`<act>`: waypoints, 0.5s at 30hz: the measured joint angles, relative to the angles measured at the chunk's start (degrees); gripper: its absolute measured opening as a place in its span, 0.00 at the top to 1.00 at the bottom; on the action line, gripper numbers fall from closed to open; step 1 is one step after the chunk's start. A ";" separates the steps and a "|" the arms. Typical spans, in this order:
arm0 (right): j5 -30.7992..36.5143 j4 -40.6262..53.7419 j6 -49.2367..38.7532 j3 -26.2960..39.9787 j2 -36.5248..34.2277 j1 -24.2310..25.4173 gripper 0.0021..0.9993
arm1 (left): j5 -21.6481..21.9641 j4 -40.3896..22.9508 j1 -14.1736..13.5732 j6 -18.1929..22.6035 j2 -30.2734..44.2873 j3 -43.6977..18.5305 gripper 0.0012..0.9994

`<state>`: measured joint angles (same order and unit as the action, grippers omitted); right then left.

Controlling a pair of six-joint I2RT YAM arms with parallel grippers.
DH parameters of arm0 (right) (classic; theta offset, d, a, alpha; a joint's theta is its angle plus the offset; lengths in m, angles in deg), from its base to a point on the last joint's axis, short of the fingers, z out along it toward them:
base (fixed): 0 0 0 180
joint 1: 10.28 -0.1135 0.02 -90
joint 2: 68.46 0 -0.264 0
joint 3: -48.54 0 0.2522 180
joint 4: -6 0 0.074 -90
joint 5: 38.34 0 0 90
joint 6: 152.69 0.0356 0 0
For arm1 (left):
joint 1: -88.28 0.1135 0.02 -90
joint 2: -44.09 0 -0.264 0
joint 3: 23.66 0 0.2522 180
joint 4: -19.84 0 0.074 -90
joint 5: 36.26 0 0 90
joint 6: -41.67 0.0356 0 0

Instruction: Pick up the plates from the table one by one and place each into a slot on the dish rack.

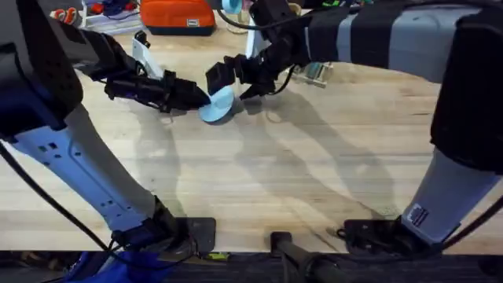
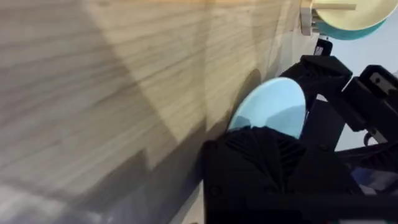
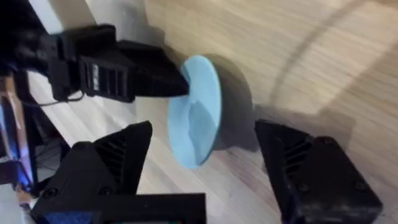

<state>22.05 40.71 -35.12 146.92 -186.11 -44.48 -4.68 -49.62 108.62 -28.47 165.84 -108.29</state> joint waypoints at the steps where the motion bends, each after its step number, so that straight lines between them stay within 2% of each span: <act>1: 0.00 -0.73 0.71 0.00 -0.20 -0.06 0.00 | 0.00 0.00 0.00 0.01 0.00 0.00 0.96; 15: 0.26 -3.85 4.44 0.15 -2.12 -1.15 0.01 | 0.02 0.02 0.00 -0.11 0.00 0.00 0.96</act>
<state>22.31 36.86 -30.68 147.07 -188.23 -45.63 -4.65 -49.60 108.62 -28.58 165.84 -108.29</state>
